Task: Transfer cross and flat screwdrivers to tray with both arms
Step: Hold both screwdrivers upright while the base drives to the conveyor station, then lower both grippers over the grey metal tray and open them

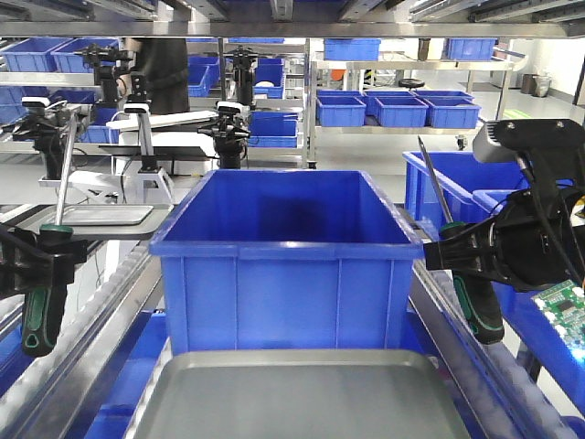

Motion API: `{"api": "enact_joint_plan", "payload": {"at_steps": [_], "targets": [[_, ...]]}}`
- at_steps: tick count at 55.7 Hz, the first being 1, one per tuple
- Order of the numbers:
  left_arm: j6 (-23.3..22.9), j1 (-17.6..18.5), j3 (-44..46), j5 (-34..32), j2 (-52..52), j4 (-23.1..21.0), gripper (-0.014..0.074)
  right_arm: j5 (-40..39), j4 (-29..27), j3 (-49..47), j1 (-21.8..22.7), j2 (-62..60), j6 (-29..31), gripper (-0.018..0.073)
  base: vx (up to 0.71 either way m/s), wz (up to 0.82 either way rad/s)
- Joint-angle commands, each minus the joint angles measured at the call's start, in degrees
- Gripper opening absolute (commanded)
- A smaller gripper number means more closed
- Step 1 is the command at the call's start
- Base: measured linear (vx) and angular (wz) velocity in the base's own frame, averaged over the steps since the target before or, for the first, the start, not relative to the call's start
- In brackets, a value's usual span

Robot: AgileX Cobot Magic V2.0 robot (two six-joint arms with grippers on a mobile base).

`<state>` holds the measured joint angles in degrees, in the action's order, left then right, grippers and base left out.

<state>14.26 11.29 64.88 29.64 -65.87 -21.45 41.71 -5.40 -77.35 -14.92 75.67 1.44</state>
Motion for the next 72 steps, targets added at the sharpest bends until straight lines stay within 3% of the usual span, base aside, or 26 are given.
{"api": "enact_joint_plan", "payload": {"at_steps": [1,58,68,72], "targets": [[-0.45,0.25,1.54,-4.94,1.17,-1.33,0.0003,-4.69,-0.03,-1.95,0.26,-1.79,0.27,-0.0008,0.16,-0.03],[-0.45,0.25,1.54,-5.4,1.17,-1.33,0.0003,-4.64,-0.09,-1.95,0.26,-1.79,0.22,-0.0008,0.06,-0.01],[-0.51,0.25,1.54,-5.0,1.17,-1.59,0.0003,-3.88,-1.99,-1.95,0.26,-1.79,0.22,-0.0008,0.0,0.0],[-0.56,0.25,1.54,-4.66,1.17,-4.48,0.0003,-1.59,-4.72,-1.95,0.2,-1.79,0.27,-0.0008,0.0,0.0]]}}
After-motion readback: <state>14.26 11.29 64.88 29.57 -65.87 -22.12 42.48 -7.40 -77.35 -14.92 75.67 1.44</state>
